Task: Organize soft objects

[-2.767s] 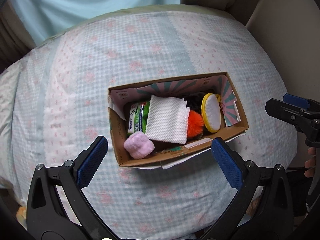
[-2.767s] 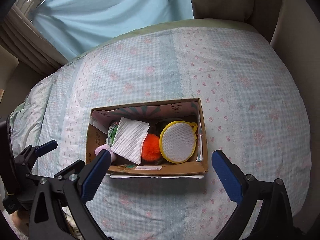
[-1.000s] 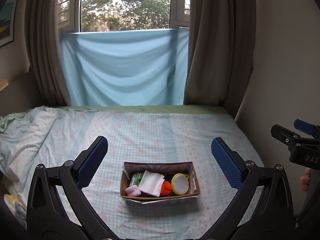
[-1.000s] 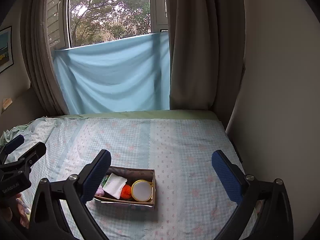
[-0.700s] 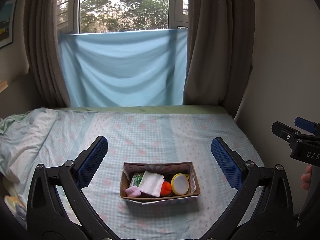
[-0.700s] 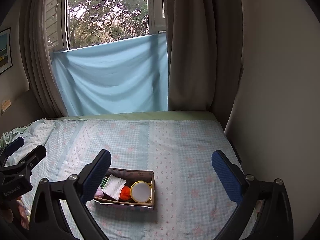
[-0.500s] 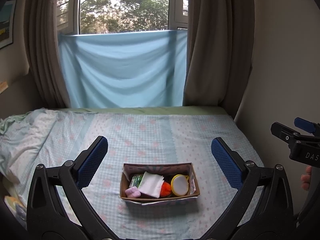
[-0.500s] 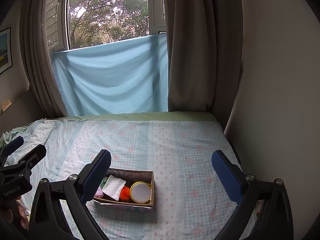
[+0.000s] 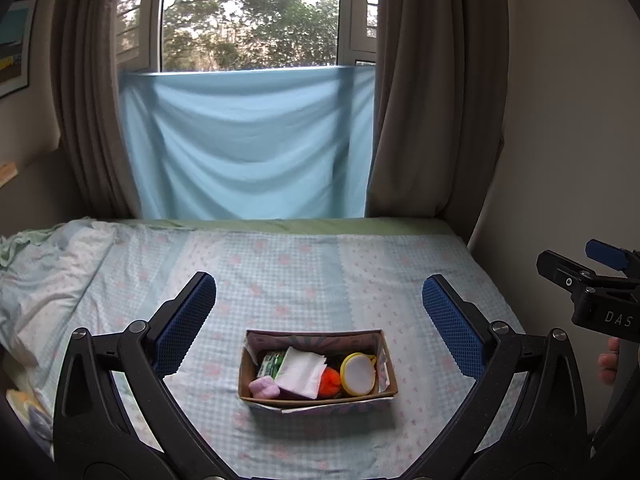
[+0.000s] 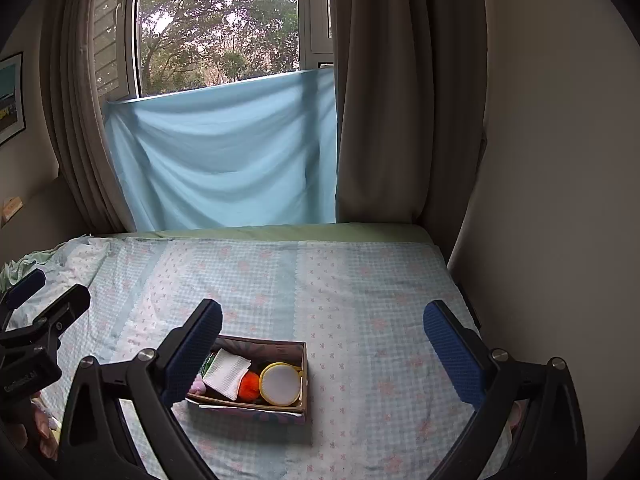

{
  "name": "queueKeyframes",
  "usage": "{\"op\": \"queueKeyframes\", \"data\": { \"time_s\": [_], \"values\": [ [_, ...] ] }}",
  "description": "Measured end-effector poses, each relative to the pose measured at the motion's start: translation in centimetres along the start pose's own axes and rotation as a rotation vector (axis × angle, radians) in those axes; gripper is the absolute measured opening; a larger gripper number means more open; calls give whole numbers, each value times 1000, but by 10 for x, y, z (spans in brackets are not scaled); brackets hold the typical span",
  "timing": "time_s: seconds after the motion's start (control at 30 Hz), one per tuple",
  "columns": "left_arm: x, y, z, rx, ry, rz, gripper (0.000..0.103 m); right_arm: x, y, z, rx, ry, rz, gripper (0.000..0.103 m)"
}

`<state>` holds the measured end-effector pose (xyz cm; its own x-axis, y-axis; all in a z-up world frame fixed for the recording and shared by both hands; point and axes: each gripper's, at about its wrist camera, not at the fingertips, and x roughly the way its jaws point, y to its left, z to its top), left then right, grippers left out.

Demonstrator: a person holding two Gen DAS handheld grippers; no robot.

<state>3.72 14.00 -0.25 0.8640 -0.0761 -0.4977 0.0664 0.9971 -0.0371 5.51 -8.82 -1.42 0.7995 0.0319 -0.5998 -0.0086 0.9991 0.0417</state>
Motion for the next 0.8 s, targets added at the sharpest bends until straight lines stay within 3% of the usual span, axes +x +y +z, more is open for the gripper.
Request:
{"op": "queueKeyframes", "data": {
  "time_s": [0.8],
  "values": [
    [15, 2, -5, -11, 7, 14, 103, 14, 0, 1, 20, 25, -5, 101]
  ]
}}
